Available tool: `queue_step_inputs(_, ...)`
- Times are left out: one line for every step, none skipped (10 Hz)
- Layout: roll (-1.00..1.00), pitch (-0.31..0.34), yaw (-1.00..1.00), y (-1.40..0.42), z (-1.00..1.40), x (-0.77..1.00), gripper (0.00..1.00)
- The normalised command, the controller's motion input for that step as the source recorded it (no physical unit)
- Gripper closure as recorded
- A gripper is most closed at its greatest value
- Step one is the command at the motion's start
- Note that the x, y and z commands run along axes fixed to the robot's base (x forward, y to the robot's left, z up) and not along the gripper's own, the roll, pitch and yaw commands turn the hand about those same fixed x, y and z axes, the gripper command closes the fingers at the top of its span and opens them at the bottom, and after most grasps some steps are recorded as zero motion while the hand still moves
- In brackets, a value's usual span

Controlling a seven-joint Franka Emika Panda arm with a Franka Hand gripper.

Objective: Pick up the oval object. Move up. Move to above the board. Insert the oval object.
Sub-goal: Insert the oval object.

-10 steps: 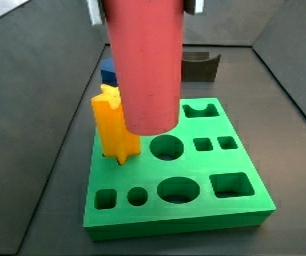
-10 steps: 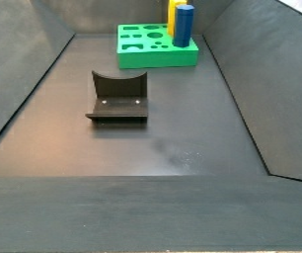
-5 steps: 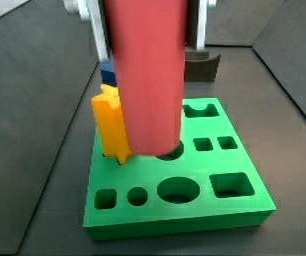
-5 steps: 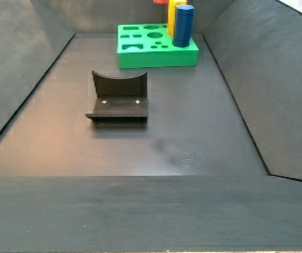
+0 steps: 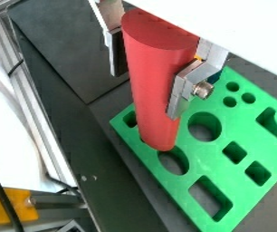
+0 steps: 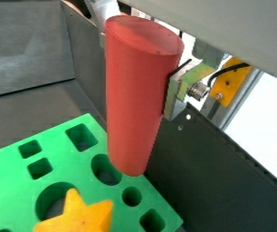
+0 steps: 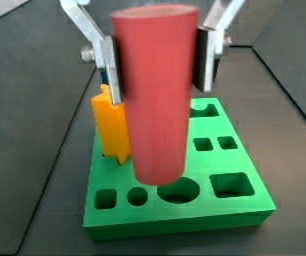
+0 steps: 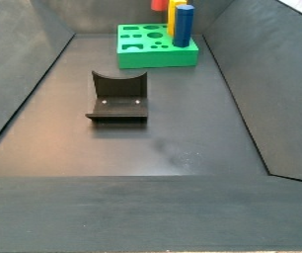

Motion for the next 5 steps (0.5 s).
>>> queue_step_inputs(0.02,0.0,0.0,0.0,0.0,0.0,1.0)
queue_step_inputs(0.15,0.006,0.13,0.01,-0.11,0.45,1.0)
queue_step_inputs(0.11,0.0,0.11,0.0,-0.14,0.59,1.0)
queue_step_inputs(0.07,0.0,0.0,0.0,-0.15,0.46,1.0)
queue_step_inputs(0.08,0.0,0.0,0.0,-0.17,0.38,1.0)
